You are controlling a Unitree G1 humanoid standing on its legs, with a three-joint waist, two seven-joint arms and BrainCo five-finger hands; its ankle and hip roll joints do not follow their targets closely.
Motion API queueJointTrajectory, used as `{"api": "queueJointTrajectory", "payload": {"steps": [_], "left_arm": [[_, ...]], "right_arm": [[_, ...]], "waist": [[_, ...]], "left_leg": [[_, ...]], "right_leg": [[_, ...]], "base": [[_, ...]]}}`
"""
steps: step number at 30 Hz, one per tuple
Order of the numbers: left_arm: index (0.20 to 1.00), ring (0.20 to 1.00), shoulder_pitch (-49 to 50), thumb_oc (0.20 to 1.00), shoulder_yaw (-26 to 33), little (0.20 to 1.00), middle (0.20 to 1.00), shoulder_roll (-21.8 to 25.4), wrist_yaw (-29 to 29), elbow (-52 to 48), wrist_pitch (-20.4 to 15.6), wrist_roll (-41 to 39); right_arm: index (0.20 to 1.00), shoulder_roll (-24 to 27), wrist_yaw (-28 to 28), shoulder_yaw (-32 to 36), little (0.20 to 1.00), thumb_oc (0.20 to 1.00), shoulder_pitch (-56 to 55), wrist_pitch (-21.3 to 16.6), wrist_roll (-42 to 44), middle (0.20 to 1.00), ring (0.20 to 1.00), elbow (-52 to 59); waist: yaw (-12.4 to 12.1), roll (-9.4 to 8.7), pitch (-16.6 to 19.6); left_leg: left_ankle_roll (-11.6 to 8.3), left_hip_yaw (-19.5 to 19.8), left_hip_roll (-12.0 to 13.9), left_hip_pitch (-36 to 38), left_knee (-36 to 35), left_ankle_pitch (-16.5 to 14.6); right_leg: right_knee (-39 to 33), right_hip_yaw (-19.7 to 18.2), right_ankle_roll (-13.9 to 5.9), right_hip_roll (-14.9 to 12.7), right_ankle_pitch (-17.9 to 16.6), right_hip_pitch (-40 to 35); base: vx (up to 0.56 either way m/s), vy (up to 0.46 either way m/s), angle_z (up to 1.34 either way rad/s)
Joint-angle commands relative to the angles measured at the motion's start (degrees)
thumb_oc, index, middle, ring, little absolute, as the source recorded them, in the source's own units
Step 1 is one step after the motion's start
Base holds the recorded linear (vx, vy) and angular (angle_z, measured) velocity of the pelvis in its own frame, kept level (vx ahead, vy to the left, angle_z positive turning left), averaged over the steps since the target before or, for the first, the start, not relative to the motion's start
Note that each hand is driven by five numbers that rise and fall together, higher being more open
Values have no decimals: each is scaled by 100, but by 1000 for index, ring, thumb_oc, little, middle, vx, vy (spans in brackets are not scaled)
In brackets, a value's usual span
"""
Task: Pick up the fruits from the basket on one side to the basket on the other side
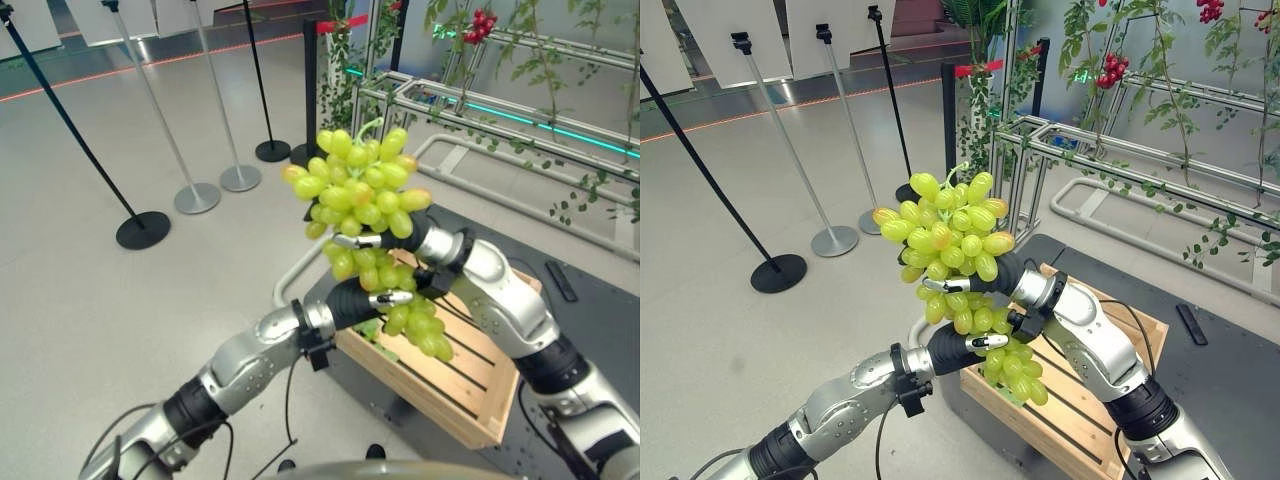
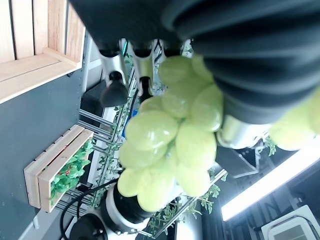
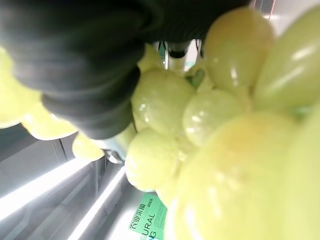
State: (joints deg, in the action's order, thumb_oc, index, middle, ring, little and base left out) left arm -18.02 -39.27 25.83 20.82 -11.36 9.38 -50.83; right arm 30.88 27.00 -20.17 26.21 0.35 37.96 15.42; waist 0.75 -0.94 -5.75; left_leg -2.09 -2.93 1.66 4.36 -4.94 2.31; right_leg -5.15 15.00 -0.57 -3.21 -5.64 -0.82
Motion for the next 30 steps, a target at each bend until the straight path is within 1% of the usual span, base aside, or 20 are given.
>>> {"api": "queueJointTrajectory", "payload": {"steps": [1,4,5,6,10,11,12,13,14,15,16,19,20,21,23,24,25,27,29,30], "left_arm": [[200,200,-216,200,63,200,200,-171,-39,101,-296,-187],[200,200,-92,200,146,200,200,-152,-66,109,-338,-152],[200,200,-50,200,180,200,200,-143,-83,110,-351,-133],[200,200,20,200,331,200,200,-136,-117,262,-394,-133],[200,200,157,200,569,200,200,-34,-96,258,-474,8],[200,200,397,200,980,200,200,122,-142,231,-626,216],[200,200,494,200,1203,200,200,247,-170,130,-704,371],[200,200,813,200,1690,200,200,355,-253,105,-823,535],[200,200,828,200,1696,200,200,360,-254,94,-819,537],[200,200,1120,200,2323,200,200,557,-326,-32,-1034,1004],[200,200,1123,200,2325,200,200,558,-326,-33,-1034,1004],[200,200,1659,200,3397,200,200,602,-545,-94,-1418,1728],[200,200,1672,200,3402,200,200,603,-546,-103,-1415,1730],[200,200,1811,200,3626,200,200,546,-575,-119,-1472,1767],[200,200,1974,200,4028,200,200,467,-668,-141,-1640,1959],[200,200,1982,200,4031,200,200,466,-669,-149,-1637,1961],[200,200,2026,200,4224,200,200,415,-781,-96,-1735,2060],[200,200,2036,200,4308,200,200,389,-833,-88,-1780,2109],[200,200,2097,200,4493,200,200,278,-949,-48,-1851,2195],[200,200,2129,200,4568,200,200,187,-999,-82,-1904,2191]], "right_arm": [[200,-304,22,113,200,200,711,-495,621,200,200,650],[200,-277,13,139,200,200,700,-505,615,200,200,653],[784,-281,-6,157,784,784,685,-514,611,784,784,635],[1000,-277,-15,167,1000,1000,659,-501,595,1000,1000,562],[1000,-175,17,230,1000,1000,613,-465,554,1000,1000,578],[1000,-65,2,344,1000,1000,506,-463,498,1000,1000,594],[1000,-42,26,420,1000,1000,439,-458,466,1000,1000,639],[1000,-26,20,633,1000,1000,239,-442,423,1000,1000,659],[1000,-32,20,630,1000,1000,232,-439,422,1000,1000,665],[1000,-48,76,870,1000,1000,24,-443,321,1000,1000,667],[1000,-49,76,869,1000,1000,24,-443,320,1000,1000,667],[1000,-185,115,1284,1000,1000,-451,-378,78,1000,1000,407],[1000,-190,117,1282,1000,1000,-456,-377,76,1000,1000,409],[1000,-248,98,1382,1000,1000,-560,-372,55,1000,1000,328],[1000,-326,93,1594,1000,1000,-822,-364,-90,1000,1000,101],[1000,-327,95,1591,1000,1000,-823,-367,-91,1000,1000,99],[1000,-371,73,1677,1000,1000,-946,-364,-166,1000,1000,-31],[1000,-412,64,1684,1000,1000,-976,-341,-205,1000,1000,-118],[1000,-507,58,1770,1000,1000,-1182,-344,-226,1000,1000,-281],[1000,-563,16,1919,1000,1000,-1439,-351,-261,1000,1000,-398]], "waist": [[63,-246,199],[51,-257,201],[44,-260,203],[32,-270,208],[19,-280,212],[-30,-295,204],[-55,-308,204],[-131,-324,193],[-124,-328,199],[-217,-354,206],[-215,-355,207],[-432,-398,182],[-427,-402,185],[-474,-407,183],[-593,-401,127],[-587,-407,134],[-650,-357,50],[-670,-341,0],[-723,-286,-112],[-670,-241,-198]], "left_leg": [[128,116,-45,-54,231,-550],[129,127,-45,-47,228,-554],[130,128,-45,-43,227,-557],[131,134,-52,-50,234,-556],[135,142,-62,-60,235,-555],[146,163,-79,-74,244,-550],[152,183,-91,-83,254,-552],[174,220,-126,-101,285,-572],[175,223,-127,-103,289,-574],[200,257,-171,-116,329,-607],[200,259,-172,-117,330,-607],[269,333,-292,-170,477,-710],[271,334,-295,-174,488,-716],[290,360,-336,-195,536,-742],[360,489,-416,-266,677,-792],[363,493,-424,-281,691,-797],[421,612,-441,-296,744,-801],[455,655,-466,-287,755,-802],[511,818,-518,-270,834,-793],[545,1052,-567,-283,914,-773]], "right_leg": [[502,5,-914,-660,469,-117],[502,12,-916,-662,468,-126],[501,11,-916,-662,466,-127],[501,17,-921,-670,457,-125],[506,22,-927,-677,450,-116],[515,35,-933,-693,444,-117],[522,56,-937,-707,443,-122],[547,80,-945,-744,437,-121],[548,83,-946,-746,440,-122],[582,129,-961,-800,441,-145],[582,130,-961,-800,441,-145],[700,227,-997,-920,456,-177],[706,228,-1000,-924,460,-176],[767,254,-1010,-957,474,-172],[1203,261,-1011,-1053,571,-63],[1244,259,-1014,-1067,594,-39],[1718,220,-1000,-1142,653,122],[2005,231,-1009,-1210,659,224],[2536,178,-996,-1253,661,321],[2971,-224,-956,-973,775,462]], "base": [[0,0,0],[0,0,0],[0,0,0],[0,0,0],[0,0,0],[0,0,0],[-4,41,-3],[5,31,0],[16,58,6],[11,32,12],[7,63,10],[-11,88,15],[-23,89,18],[-26,113,15],[-38,140,21],[-56,132,22],[-55,130,26],[-44,107,22],[-52,66,26],[-63,37,66]]}}
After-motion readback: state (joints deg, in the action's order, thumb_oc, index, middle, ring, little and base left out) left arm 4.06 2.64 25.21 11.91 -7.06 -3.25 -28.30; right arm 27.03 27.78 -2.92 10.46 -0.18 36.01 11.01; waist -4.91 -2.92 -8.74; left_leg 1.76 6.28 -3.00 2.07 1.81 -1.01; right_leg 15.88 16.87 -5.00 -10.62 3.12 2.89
